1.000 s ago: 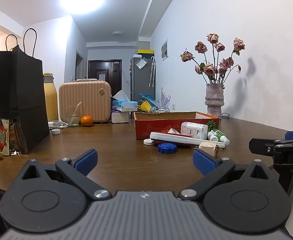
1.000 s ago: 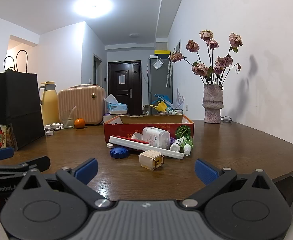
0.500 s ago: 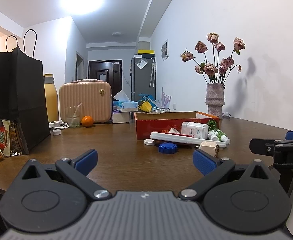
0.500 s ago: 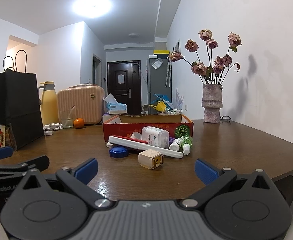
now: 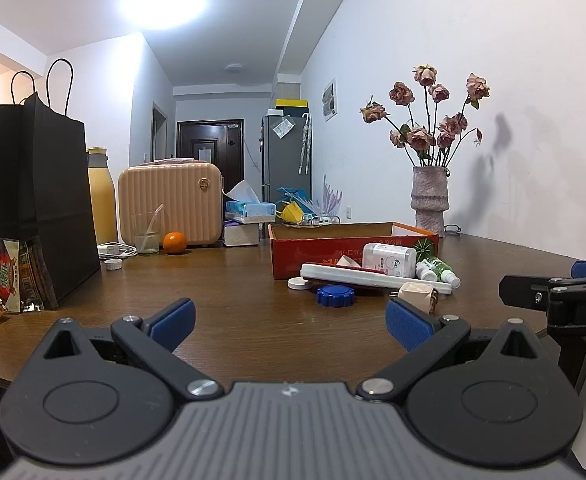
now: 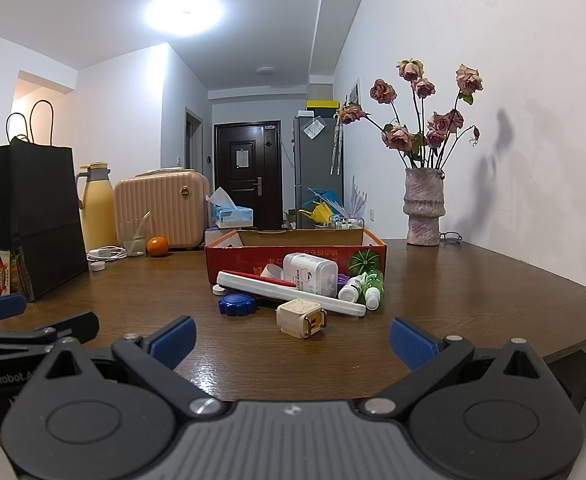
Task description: Organize rigid objects
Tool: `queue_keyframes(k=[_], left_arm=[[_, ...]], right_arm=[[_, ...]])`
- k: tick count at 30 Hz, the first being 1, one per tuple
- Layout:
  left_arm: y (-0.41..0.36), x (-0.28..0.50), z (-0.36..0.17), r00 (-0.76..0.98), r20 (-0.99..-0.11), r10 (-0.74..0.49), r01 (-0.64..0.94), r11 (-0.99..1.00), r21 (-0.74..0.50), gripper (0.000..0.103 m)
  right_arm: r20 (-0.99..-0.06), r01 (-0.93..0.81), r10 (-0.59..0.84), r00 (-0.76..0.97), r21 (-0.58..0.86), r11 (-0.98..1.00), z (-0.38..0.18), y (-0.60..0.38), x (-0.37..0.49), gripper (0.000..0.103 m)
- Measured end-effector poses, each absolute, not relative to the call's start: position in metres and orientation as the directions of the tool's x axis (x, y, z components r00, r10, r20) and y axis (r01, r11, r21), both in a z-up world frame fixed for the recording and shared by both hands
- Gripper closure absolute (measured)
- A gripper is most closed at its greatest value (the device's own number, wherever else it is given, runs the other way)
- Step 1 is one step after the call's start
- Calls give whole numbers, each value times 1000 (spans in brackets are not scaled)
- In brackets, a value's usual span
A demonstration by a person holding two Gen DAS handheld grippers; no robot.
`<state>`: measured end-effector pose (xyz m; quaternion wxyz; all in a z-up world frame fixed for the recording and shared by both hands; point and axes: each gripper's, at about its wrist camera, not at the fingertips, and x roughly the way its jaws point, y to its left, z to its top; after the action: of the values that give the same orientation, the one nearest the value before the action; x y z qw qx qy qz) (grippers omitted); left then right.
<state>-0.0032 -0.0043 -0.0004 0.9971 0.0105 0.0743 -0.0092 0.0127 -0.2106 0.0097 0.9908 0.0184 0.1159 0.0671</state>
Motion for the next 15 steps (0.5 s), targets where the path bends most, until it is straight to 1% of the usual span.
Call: queue_keyframes(k=[15], left_arm=[[-3, -3, -1, 988, -152, -20, 23, 1000, 21, 0]], right_arm=[[-228, -128, 137, 964, 53, 990, 10, -211, 13, 0]])
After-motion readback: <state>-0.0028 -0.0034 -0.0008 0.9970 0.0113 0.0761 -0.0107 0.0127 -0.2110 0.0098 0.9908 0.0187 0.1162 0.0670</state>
